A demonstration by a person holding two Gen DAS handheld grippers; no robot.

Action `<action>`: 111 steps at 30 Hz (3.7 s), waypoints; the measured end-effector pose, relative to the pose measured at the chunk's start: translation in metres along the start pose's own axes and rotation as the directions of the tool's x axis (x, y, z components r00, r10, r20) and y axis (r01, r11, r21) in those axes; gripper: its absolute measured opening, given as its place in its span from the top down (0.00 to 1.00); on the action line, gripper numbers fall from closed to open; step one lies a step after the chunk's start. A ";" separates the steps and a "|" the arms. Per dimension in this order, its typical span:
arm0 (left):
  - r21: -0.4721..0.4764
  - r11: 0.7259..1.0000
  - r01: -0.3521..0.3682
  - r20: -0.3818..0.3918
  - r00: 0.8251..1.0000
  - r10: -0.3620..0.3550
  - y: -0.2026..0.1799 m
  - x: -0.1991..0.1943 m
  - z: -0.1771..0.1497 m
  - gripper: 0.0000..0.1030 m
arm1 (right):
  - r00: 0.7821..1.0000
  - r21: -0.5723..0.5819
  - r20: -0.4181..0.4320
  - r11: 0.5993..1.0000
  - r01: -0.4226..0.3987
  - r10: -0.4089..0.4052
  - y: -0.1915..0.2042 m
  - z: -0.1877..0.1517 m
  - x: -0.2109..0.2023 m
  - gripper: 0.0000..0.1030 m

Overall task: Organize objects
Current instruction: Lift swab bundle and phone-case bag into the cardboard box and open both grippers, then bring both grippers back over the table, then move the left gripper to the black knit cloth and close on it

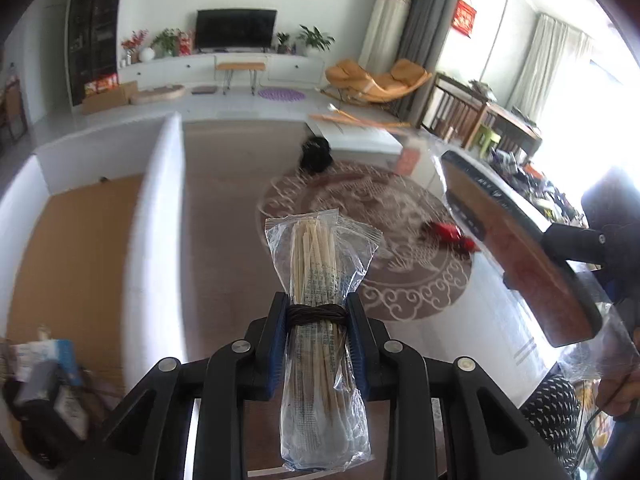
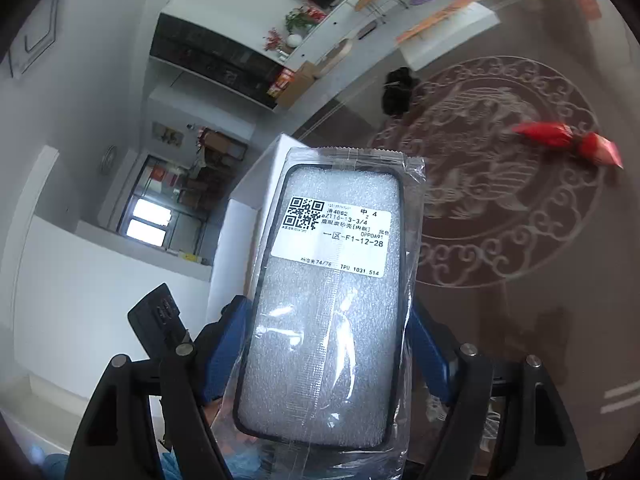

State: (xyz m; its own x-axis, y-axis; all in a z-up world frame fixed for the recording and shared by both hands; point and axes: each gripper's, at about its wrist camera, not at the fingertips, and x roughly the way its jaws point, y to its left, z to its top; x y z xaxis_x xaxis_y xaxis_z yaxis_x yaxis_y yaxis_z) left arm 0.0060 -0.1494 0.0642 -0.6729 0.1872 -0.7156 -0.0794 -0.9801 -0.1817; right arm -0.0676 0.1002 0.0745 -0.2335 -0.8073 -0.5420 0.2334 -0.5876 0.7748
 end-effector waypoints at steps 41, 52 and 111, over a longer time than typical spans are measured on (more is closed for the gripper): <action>-0.016 0.995 -0.094 -0.086 0.992 0.092 -0.092 0.169 -0.019 0.00 | 0.517 -0.158 0.309 0.493 0.856 -0.798 -0.113 0.016 0.051 0.00; 0.018 0.971 -0.238 -0.132 0.962 0.239 -0.091 0.200 -0.010 0.00 | 0.576 -0.078 0.280 0.580 0.811 -0.768 -0.124 0.028 0.058 0.00; 0.014 0.972 -0.236 -0.132 0.963 0.235 -0.089 0.201 -0.010 0.00 | 0.576 -0.078 0.280 0.580 0.811 -0.768 -0.125 0.031 0.061 0.00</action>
State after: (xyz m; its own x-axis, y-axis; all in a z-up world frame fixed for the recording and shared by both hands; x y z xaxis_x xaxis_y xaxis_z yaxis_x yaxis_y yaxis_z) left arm -0.1149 -0.0237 -0.0697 -0.5693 -0.0417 -0.8211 0.0711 -0.9975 0.0014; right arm -0.1400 0.1261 -0.0458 -0.5779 0.0013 -0.8161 0.0199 -0.9997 -0.0157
